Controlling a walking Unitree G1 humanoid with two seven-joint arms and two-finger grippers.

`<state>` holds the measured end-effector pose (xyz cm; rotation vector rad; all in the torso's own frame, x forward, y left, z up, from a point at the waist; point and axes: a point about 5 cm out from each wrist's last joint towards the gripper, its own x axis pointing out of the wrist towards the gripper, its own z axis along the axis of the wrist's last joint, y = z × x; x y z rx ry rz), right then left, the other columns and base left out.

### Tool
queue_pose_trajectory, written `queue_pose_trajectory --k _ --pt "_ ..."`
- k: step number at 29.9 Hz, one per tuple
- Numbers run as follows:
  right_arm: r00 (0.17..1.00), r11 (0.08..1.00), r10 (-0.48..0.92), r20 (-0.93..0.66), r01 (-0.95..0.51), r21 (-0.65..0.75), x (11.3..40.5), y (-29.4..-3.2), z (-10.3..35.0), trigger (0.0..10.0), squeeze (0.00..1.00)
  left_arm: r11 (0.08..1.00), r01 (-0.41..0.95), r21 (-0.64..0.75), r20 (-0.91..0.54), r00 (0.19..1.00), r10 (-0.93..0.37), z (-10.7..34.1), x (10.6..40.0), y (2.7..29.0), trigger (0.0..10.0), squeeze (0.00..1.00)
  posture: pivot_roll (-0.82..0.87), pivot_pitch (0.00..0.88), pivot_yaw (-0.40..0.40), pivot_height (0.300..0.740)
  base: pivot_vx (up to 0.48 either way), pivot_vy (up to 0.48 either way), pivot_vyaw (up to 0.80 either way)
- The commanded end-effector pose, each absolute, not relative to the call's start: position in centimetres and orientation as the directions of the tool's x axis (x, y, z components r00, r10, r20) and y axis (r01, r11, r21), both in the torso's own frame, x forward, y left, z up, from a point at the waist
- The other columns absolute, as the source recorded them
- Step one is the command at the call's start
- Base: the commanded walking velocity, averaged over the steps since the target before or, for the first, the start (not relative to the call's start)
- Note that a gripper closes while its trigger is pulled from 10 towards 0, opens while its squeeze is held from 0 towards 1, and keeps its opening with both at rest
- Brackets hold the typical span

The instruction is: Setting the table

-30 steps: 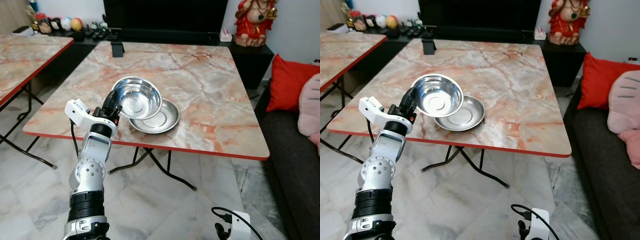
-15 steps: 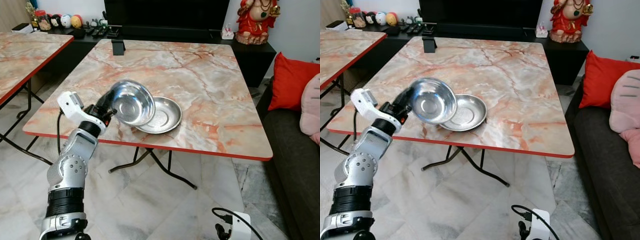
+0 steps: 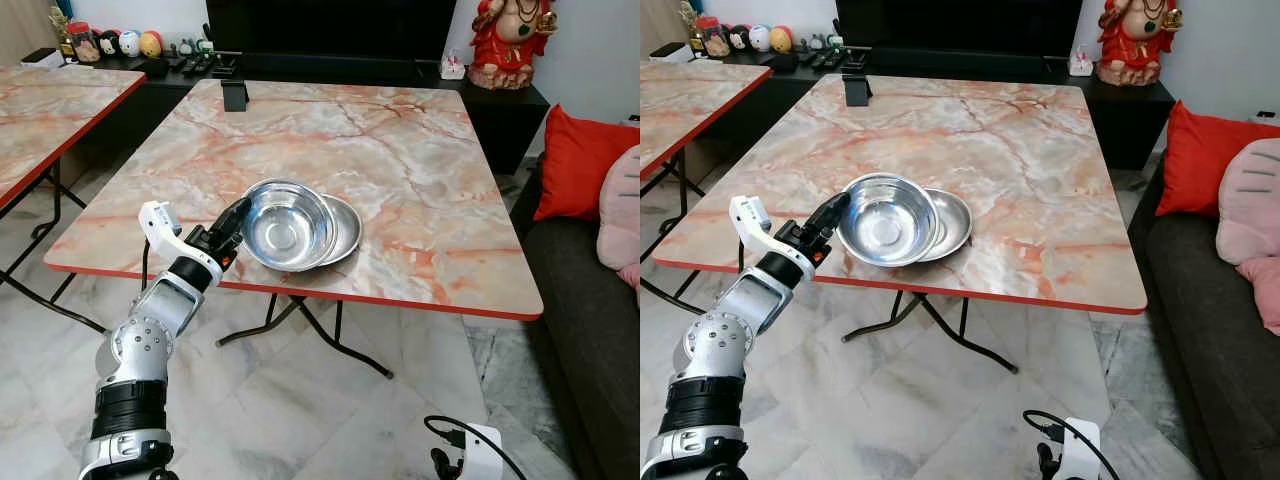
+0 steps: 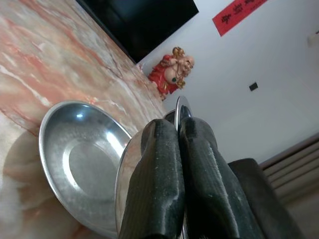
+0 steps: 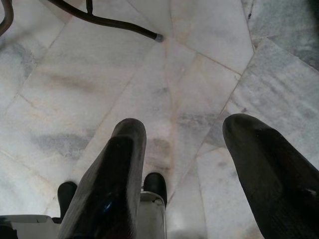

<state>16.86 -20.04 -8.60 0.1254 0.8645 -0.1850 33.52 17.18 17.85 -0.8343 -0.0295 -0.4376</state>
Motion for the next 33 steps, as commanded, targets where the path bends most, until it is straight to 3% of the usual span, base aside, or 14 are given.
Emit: queue_pose_trajectory --k 1,8,13,33 --pt "0.623 0.973 -0.116 -0.774 0.227 0.037 16.64 -20.19 -8.71 10.0 0.00 0.601 0.421 -0.679 0.194 0.893 -0.407 18.06 33.52 16.79 10.0 0.00 0.03 0.000 -0.012 0.724 0.000 0.000 0.00" --pt "0.619 0.971 -0.123 -0.776 0.237 0.035 16.44 -20.27 -8.78 10.0 0.00 0.612 0.428 -0.665 0.184 0.888 -0.421 17.89 33.40 16.88 10.0 0.00 0.03 0.000 -0.008 0.724 0.000 0.000 0.00" --pt "0.619 0.969 -0.123 -0.776 0.244 0.042 16.43 -20.23 -8.79 10.0 0.00 0.612 0.441 -0.656 0.194 0.883 -0.428 18.14 33.60 16.99 10.0 0.00 0.02 0.000 -0.006 0.724 0.000 0.000 -0.71" --pt "0.642 0.969 -0.117 -0.758 0.241 0.055 17.12 -19.93 -8.49 10.0 0.00 0.619 0.434 -0.655 0.212 0.891 -0.401 18.44 33.81 17.22 10.0 0.00 0.03 0.000 -0.006 0.724 0.049 0.000 0.00"
